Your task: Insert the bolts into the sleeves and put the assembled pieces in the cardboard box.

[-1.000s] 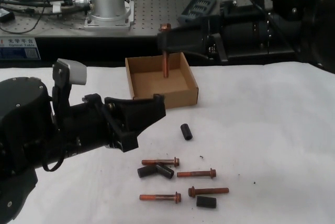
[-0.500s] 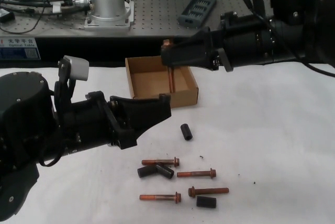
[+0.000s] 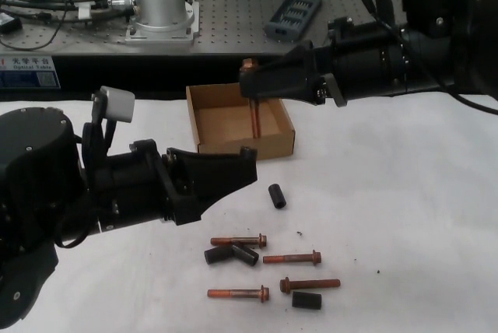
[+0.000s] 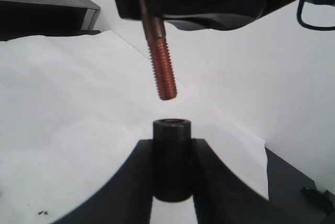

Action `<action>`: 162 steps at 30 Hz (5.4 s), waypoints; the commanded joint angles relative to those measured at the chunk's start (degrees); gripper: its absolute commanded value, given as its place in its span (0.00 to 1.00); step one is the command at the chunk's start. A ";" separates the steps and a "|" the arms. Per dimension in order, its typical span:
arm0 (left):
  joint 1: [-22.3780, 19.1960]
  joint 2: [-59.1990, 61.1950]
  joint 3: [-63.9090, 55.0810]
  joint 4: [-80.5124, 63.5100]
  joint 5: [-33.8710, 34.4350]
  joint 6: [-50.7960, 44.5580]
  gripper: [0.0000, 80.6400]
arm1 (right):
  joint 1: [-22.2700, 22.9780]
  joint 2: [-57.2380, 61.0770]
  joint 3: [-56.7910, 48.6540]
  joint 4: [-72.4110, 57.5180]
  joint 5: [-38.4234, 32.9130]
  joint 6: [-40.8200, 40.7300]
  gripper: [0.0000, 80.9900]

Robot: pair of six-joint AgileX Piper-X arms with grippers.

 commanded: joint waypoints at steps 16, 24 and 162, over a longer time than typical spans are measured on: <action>0.18 -0.57 -0.74 -0.77 1.85 -0.97 0.11 | -0.18 -1.43 -0.57 -0.03 -1.80 0.08 0.01; 0.18 -0.57 -0.85 -3.09 2.98 -0.99 0.11 | -0.18 -1.43 -0.41 0.87 -2.51 0.08 0.01; 0.39 24.12 -47.71 35.97 -23.16 19.35 0.11 | -1.33 -27.70 23.25 26.49 7.22 -7.19 0.46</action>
